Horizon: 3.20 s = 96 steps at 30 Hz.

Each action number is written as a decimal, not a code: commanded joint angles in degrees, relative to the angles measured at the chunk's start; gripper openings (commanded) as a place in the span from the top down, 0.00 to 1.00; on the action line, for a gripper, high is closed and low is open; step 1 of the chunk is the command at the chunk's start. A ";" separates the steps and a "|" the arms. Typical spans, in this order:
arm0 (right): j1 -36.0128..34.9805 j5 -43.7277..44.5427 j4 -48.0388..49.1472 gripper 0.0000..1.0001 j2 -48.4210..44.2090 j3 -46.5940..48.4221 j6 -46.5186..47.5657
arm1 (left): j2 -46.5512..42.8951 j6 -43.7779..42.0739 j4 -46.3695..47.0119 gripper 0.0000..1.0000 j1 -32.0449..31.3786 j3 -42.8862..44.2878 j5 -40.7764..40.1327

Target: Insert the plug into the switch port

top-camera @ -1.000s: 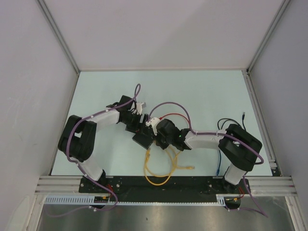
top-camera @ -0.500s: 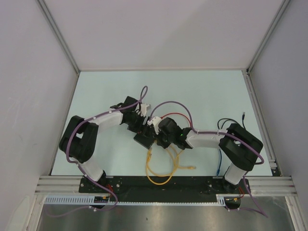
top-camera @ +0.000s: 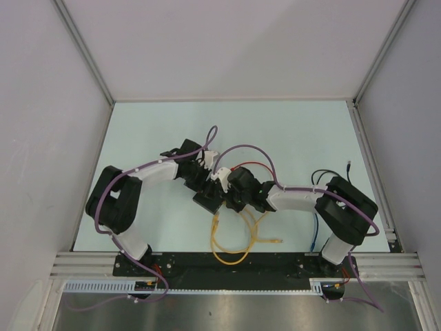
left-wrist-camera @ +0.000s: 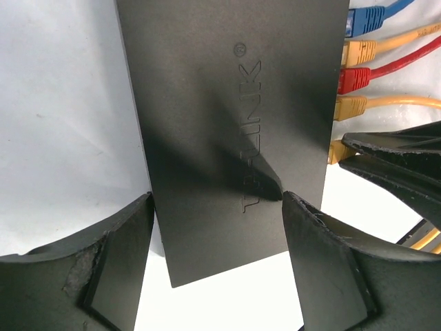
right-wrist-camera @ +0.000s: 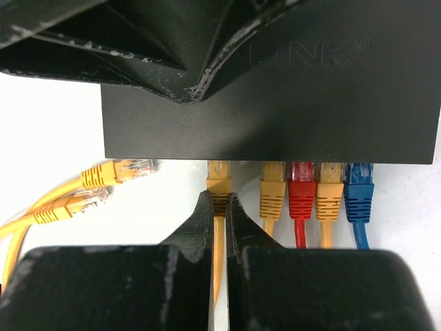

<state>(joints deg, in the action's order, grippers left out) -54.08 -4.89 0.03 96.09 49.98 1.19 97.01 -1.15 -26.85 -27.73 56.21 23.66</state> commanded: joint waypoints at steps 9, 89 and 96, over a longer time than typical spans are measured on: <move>-1.55 -0.65 20.18 1.00 2.51 12.34 2.24 | 0.55 2.20 -4.17 0.25 -7.34 -1.71 21.95; 3.98 11.04 0.41 0.80 3.23 10.59 2.68 | 12.59 12.66 -1.71 0.16 1.27 22.28 -2.21; 6.36 11.56 -9.76 0.50 -8.45 9.09 -2.06 | -0.82 14.15 -0.92 0.02 1.62 18.34 -10.46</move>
<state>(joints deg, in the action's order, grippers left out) -49.04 4.32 -6.87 97.36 57.89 1.85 108.01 11.20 -28.01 -26.09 75.68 16.56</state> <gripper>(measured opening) 0.443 0.957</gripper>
